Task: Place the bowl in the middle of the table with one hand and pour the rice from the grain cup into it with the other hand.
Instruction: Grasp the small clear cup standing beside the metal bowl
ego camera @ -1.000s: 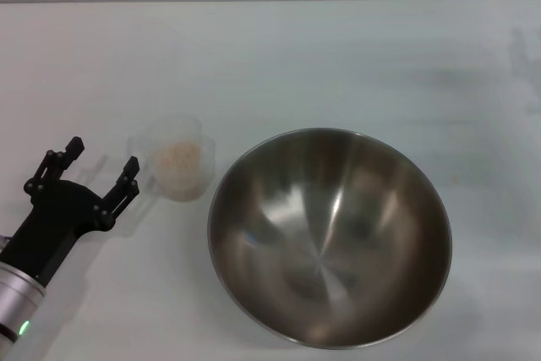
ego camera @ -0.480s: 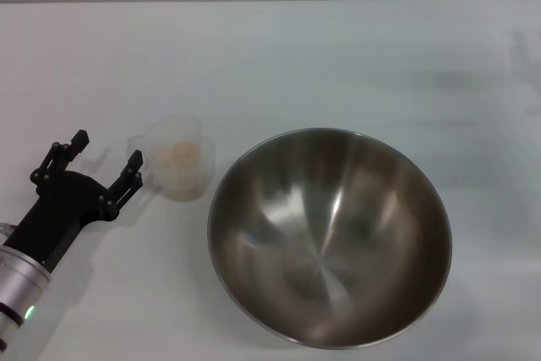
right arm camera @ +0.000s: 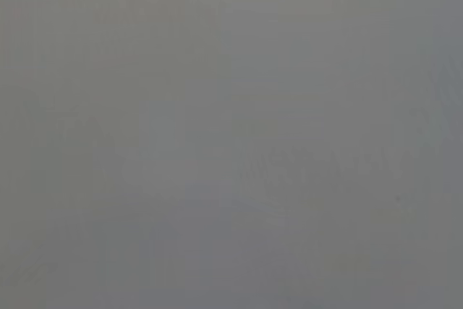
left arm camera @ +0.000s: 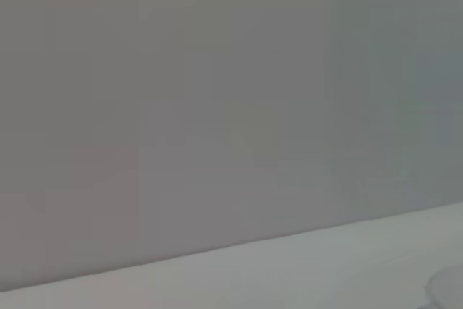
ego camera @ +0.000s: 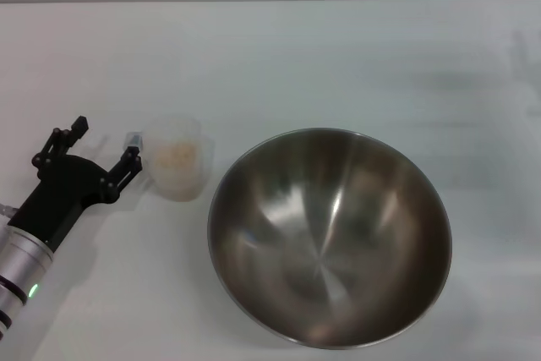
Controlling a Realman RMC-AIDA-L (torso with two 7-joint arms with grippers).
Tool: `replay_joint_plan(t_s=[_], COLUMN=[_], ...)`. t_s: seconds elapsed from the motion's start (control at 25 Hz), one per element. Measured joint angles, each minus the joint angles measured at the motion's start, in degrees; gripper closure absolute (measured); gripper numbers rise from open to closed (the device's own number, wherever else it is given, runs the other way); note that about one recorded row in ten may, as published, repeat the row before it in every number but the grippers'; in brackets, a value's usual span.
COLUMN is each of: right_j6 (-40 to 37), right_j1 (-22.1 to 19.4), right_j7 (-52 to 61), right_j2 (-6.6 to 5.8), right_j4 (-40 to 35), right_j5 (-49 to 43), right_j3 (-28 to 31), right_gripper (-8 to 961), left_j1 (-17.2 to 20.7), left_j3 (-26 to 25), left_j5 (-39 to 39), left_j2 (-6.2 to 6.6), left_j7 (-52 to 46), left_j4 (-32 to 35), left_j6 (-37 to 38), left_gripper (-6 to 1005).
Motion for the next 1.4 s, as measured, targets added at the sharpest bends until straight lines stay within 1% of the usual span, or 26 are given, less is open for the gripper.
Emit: replay_joint_plan(t_s=[0.2,0.4,0.64,1.04,1.16,1.24,1.28,1.32,1.36,1.4], right_j6=[0.1,0.1,0.0,-0.2,-0.2,-0.2,-0.3,-0.5,-0.5,-0.7], right_j1=[0.1,0.1,0.0,0.0,-0.1,-0.1,-0.1,-0.1,-0.1,-0.1], right_j7=[-0.2,-0.2,-0.2,-0.3,-0.3,-0.3,-0.3,-0.3,-0.3,-0.3], right_j2=[0.07,0.09,0.09,0.09,0.09,0.09,0.09,0.07,0.07,0.04], right_j4=[0.0,0.0,0.0,0.2,0.5,0.7,0.7,0.8,0.8,0.8], right_j5=[0.0,0.0,0.0,0.0,0.0,0.0,0.0,0.0,0.0,0.0], right_j3=[-0.2,-0.1,0.1,0.1,0.1,0.1,0.1,0.1,0.1,0.1], right_gripper=[508,508,507,507,507,506,506,506,506,506], left_j1=[1.2,1.7,1.7,1.5,1.7,1.7,1.7,1.6,1.6,1.5], left_j3=[-0.6,-0.7,-0.6,-0.5,-0.8,-1.1,-1.2,-1.3,-1.3,-1.1], left_j5=[0.0,-0.1,-0.1,-0.1,-0.1,-0.1,-0.1,-0.1,-0.1,-0.1], left_j2=[-0.06,-0.07,-0.07,-0.14,-0.15,-0.16,-0.15,-0.16,-0.16,-0.15], left_j7=[-0.2,-0.6,-0.7,-2.2,-2.0,-1.0,-0.4,2.3,2.3,4.7], left_j4=[-1.5,-2.1,-2.8,-3.1,-3.9,-4.3,-4.4,-4.4,-4.4,-4.5], left_j6=[0.3,0.2,0.0,0.0,0.8,2.6,3.6,7.4,7.4,9.7], left_gripper=[302,322,590,797,901,971,971,971,971,971])
